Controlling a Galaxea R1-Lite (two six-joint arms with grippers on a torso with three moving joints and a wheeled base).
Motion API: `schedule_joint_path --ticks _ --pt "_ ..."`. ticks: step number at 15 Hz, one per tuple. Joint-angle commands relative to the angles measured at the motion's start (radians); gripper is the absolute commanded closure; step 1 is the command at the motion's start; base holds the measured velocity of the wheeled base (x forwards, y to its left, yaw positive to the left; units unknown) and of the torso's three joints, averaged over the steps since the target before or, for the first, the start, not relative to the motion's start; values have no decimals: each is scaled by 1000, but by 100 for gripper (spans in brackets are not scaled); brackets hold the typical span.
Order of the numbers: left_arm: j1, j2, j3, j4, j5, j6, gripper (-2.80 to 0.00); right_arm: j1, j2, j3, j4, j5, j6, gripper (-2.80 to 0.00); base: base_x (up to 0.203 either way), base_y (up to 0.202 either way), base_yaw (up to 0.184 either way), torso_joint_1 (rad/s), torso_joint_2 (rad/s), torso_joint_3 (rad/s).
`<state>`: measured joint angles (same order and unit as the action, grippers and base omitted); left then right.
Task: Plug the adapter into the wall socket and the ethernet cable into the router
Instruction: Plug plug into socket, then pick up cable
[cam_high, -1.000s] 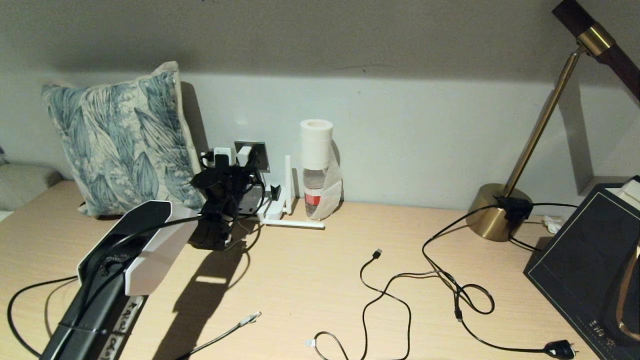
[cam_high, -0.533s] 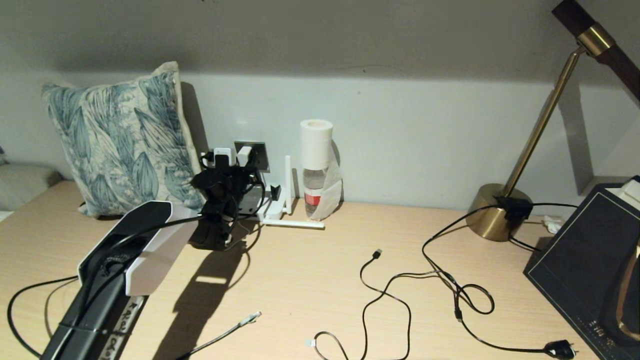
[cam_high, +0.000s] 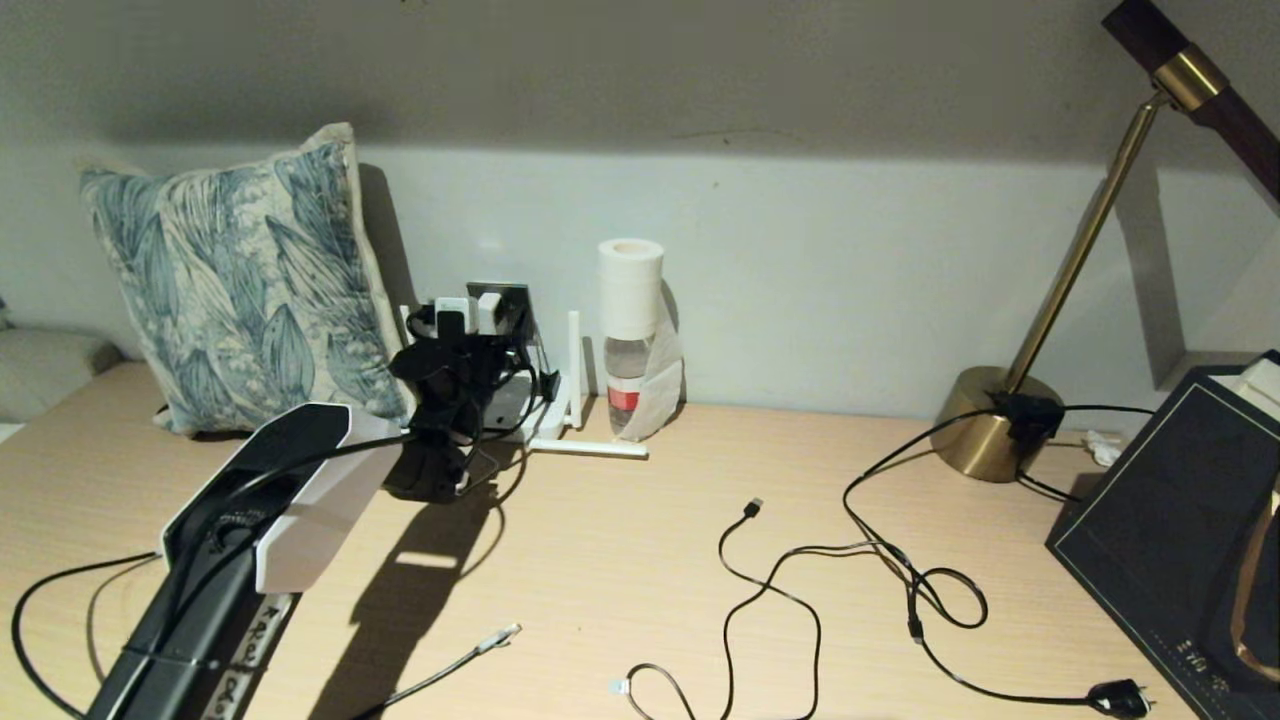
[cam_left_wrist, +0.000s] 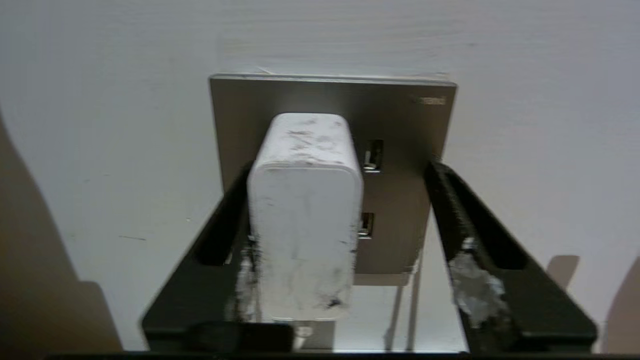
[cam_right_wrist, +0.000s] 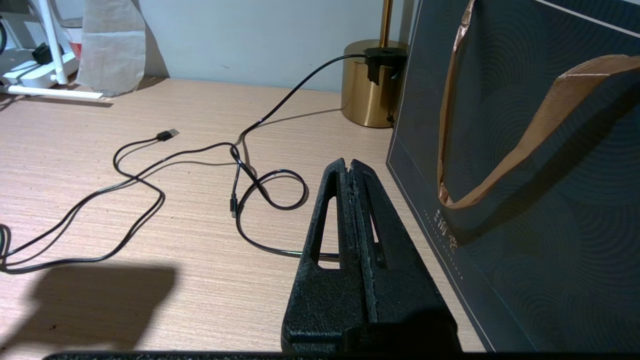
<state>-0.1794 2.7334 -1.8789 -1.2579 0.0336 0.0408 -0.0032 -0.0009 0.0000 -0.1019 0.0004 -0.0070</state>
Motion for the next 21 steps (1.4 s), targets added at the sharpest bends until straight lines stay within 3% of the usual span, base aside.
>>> schedule_joint_path --ticks 1,9,14,18,21 --pt "1 -4 18 -21 3 0 -280 0 1 35 -1 1 -1 0 0 0 0 0 0 0" --pt "34 -128 283 -156 0 8 -280 0 1 35 -1 1 -1 0 0 0 0 0 0 0" --pt "33 -323 532 -217 -23 8 -280 0 1 35 -1 1 -1 0 0 0 0 0 0 0" --pt "30 -590 839 -215 -111 35 -280 0 1 35 -1 1 -1 0 0 0 0 0 0 0" --pt "31 -825 1103 -143 -235 173 -280 0 1 35 -1 1 -1 0 0 0 0 0 0 0"
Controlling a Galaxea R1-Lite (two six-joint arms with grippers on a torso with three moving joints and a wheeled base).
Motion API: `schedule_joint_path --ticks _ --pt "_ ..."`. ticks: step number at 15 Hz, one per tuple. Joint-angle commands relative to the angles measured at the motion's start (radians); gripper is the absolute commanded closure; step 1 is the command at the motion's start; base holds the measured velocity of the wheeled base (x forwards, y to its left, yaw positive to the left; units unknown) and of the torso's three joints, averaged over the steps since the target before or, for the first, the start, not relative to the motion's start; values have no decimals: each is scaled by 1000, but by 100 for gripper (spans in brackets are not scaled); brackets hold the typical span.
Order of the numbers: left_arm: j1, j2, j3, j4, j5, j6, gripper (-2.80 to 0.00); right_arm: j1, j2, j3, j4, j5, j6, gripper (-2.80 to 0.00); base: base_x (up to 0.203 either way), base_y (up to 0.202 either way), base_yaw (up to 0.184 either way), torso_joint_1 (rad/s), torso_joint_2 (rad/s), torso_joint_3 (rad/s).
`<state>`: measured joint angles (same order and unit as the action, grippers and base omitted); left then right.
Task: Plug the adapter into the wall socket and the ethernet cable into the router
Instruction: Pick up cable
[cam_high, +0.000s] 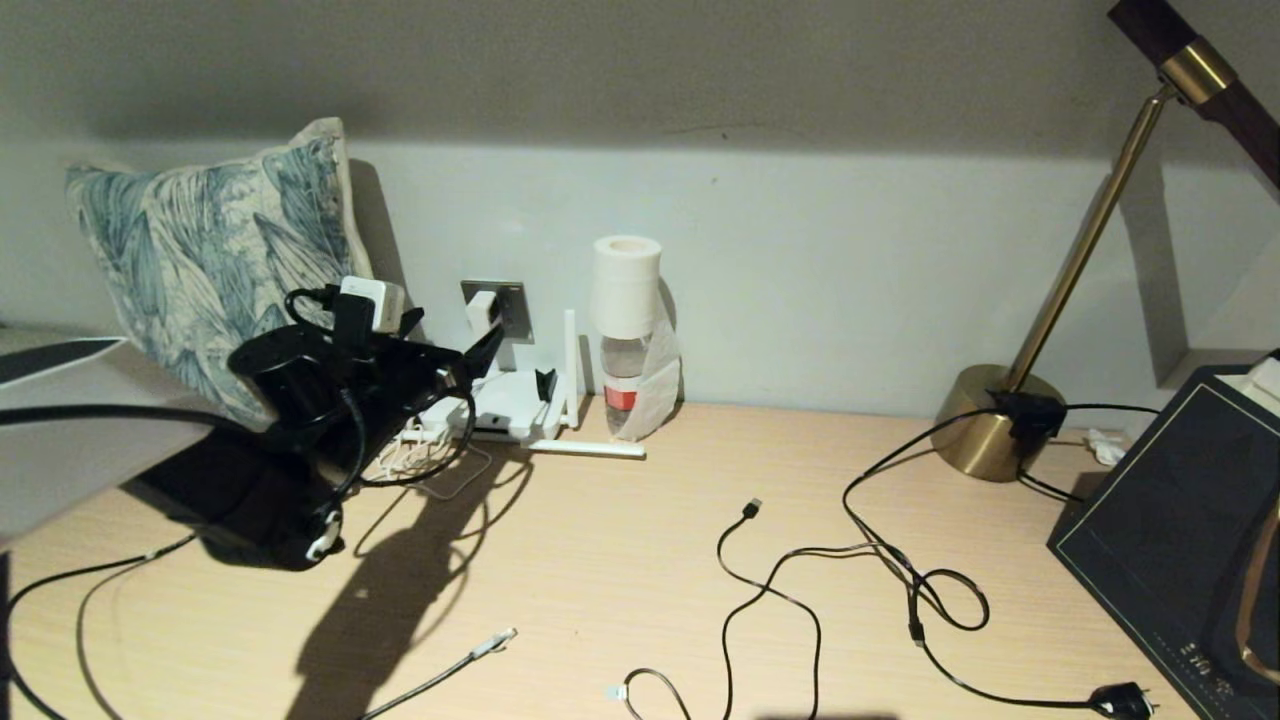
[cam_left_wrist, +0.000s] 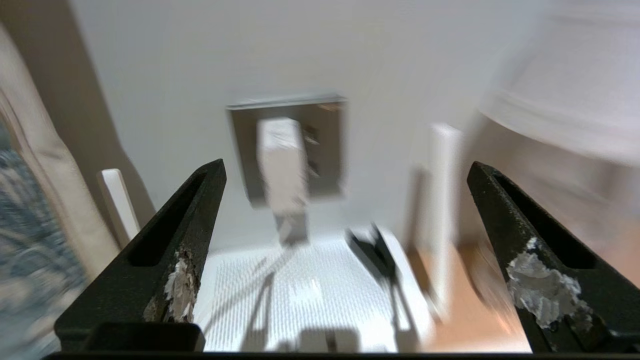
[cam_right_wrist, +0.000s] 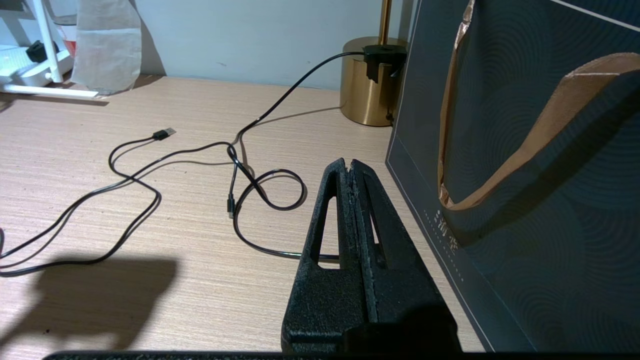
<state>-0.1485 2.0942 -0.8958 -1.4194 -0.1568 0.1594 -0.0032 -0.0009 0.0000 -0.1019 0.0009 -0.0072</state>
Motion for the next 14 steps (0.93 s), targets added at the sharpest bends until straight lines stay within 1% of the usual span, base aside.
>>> schedule_joint_path --ticks 1,2,3,5,7,8,9,10,11,13,14 --pt "1 -266 193 78 -105 124 -280 0 1 35 -1 1 0 0 0 0 0 0 0 0" --pt "1 -339 249 167 -160 197 -280 0 1 35 -1 1 0 0 0 0 0 0 0 0" --pt "2 -413 302 317 -210 288 -280 0 1 35 -1 1 0 0 0 0 0 0 0 0" --pt "2 -530 359 685 -271 485 -280 0 1 35 -1 1 0 0 0 0 0 0 0 0" --pt "1 -601 369 1061 -302 671 -280 0 1 35 -1 1 0 0 0 0 0 0 0 0" --pt "1 -612 358 1220 -309 763 -280 0 1 35 -1 1 0 0 0 0 0 0 0 0" --pt "1 -603 330 1370 -312 871 -280 0 1 35 -1 1 0 0 0 0 0 0 0 0" --pt "1 -565 290 1450 -311 948 -280 0 1 35 -1 1 0 0 0 0 0 0 0 0" --pt "2 -508 246 1487 -303 1010 -280 0 1 35 -1 1 0 0 0 0 0 0 0 0" --pt "1 -412 158 1547 -287 1105 -280 0 1 35 -1 1 0 0 0 0 0 0 0 0" --pt "-3 -374 125 1584 -276 1130 -280 0 1 35 -1 1 0 0 0 0 0 0 0 0"
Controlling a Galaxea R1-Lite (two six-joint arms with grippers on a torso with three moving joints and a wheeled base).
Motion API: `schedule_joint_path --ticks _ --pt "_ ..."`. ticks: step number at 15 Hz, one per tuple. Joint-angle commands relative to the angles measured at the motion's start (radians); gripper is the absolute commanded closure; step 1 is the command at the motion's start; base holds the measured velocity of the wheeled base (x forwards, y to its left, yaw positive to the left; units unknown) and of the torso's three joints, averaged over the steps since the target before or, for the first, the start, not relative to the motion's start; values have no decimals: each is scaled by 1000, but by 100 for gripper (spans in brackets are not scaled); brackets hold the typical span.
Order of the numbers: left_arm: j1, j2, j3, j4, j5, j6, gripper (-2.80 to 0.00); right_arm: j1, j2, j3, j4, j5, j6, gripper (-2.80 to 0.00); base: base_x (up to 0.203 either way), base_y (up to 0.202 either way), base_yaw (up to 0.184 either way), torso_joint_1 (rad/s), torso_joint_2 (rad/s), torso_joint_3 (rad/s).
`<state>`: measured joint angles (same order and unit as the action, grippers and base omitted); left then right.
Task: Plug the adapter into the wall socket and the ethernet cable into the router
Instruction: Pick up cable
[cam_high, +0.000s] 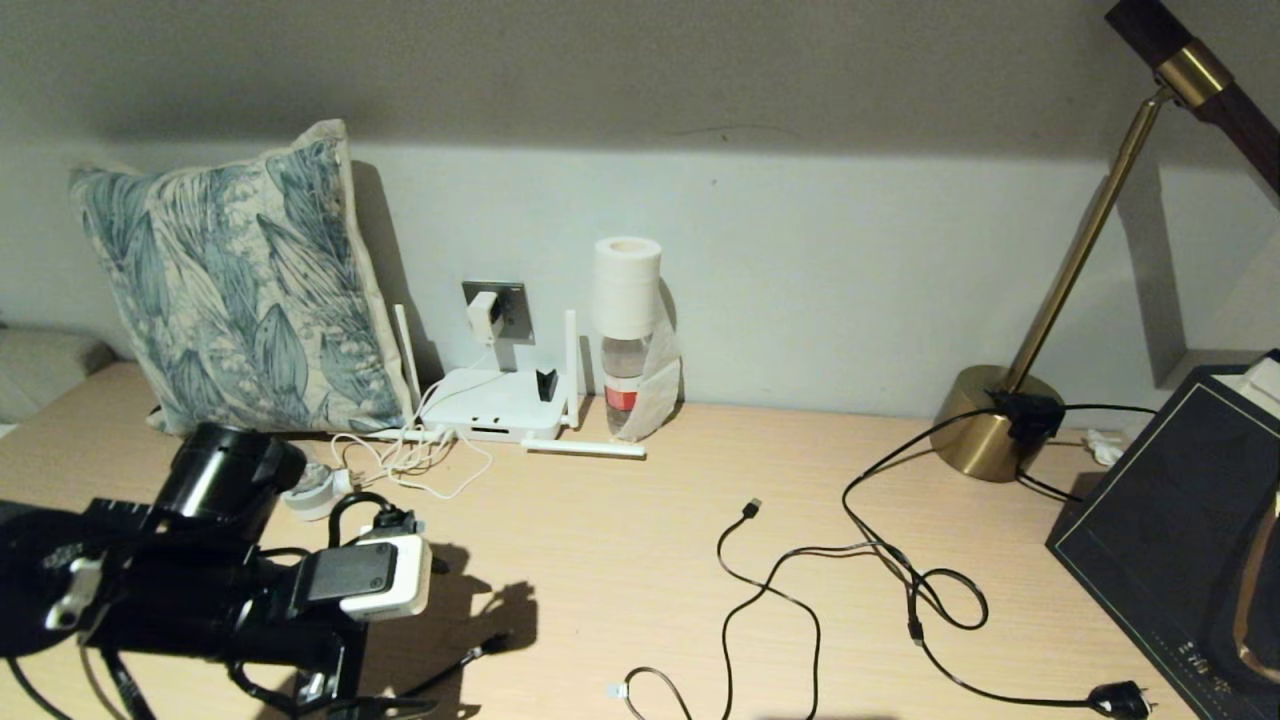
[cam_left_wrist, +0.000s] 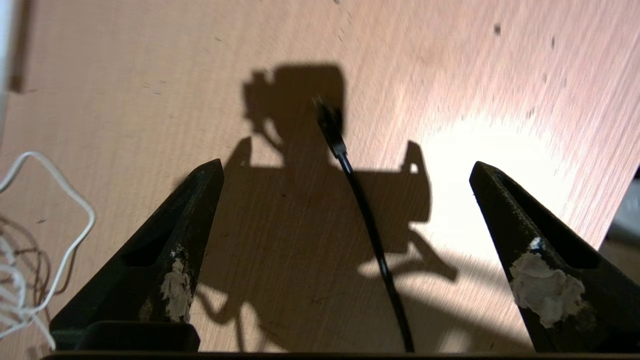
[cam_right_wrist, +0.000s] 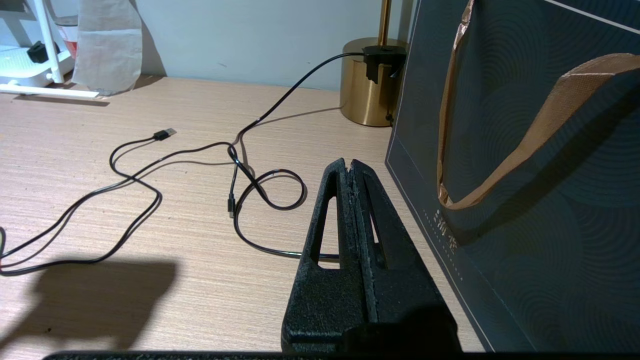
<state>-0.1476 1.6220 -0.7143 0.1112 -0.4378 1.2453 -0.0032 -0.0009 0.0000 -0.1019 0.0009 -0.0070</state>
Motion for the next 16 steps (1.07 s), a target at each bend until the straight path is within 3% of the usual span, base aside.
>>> schedule_joint_path --ticks 1,7,10,16 --pt "-9 122 -79 98 24 61 -280 0 1 35 -1 1 -1 0 0 0 0 0 0 0" --pt "-47 232 -126 103 43 67 -280 0 1 35 -1 1 -1 0 0 0 0 0 0 0" --pt "-47 291 -170 103 44 0 -280 0 1 35 -1 1 -1 0 0 0 0 0 0 0" --pt "-47 373 -260 104 51 -30 -280 0 1 35 -1 1 -1 0 0 0 0 0 0 0"
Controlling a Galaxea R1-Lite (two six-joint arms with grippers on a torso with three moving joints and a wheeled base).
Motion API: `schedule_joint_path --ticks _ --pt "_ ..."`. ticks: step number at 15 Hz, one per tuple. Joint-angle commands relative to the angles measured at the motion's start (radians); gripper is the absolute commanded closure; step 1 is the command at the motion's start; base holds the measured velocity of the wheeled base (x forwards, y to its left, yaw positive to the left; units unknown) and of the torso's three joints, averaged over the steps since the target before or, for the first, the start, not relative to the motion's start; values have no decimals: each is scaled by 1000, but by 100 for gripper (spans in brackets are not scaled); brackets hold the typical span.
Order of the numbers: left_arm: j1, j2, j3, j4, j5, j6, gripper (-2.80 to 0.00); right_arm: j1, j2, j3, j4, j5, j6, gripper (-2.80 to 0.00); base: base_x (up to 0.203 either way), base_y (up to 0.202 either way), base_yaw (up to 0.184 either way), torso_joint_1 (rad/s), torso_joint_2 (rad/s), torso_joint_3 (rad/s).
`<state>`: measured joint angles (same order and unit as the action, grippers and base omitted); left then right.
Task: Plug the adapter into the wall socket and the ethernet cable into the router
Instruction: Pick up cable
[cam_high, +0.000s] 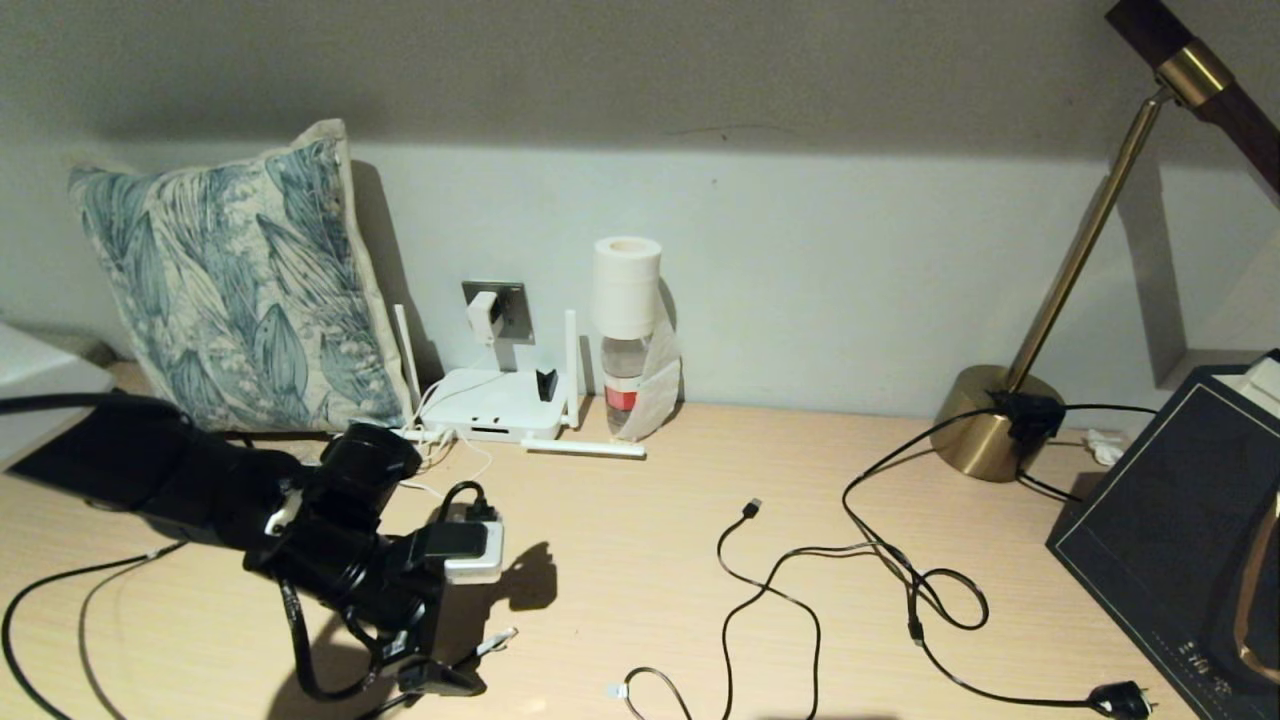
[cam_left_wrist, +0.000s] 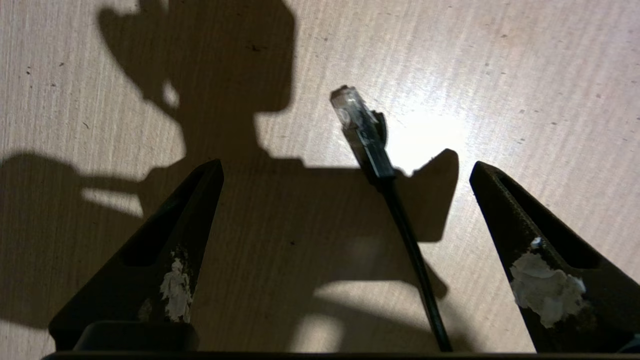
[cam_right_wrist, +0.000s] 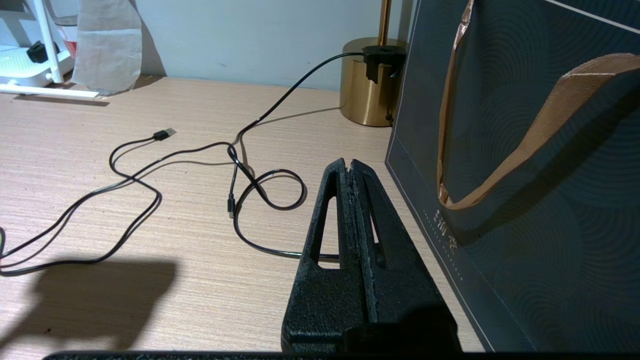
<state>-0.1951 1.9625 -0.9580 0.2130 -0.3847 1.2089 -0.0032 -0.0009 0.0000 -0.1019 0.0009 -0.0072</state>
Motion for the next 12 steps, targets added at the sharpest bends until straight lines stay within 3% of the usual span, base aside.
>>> schedule_joint_path --ticks 1,11,12 --pt "0 41 -19 1 -2 6 -280 0 1 35 -1 1 0 0 0 0 0 0 0 0" --pt "0 78 -18 -49 1 0 -280 0 1 35 -1 1 0 0 0 0 0 0 0 0" --pt "0 79 -18 -49 1 0 0 0 1 35 -1 1 0 0 0 0 0 0 0 0"
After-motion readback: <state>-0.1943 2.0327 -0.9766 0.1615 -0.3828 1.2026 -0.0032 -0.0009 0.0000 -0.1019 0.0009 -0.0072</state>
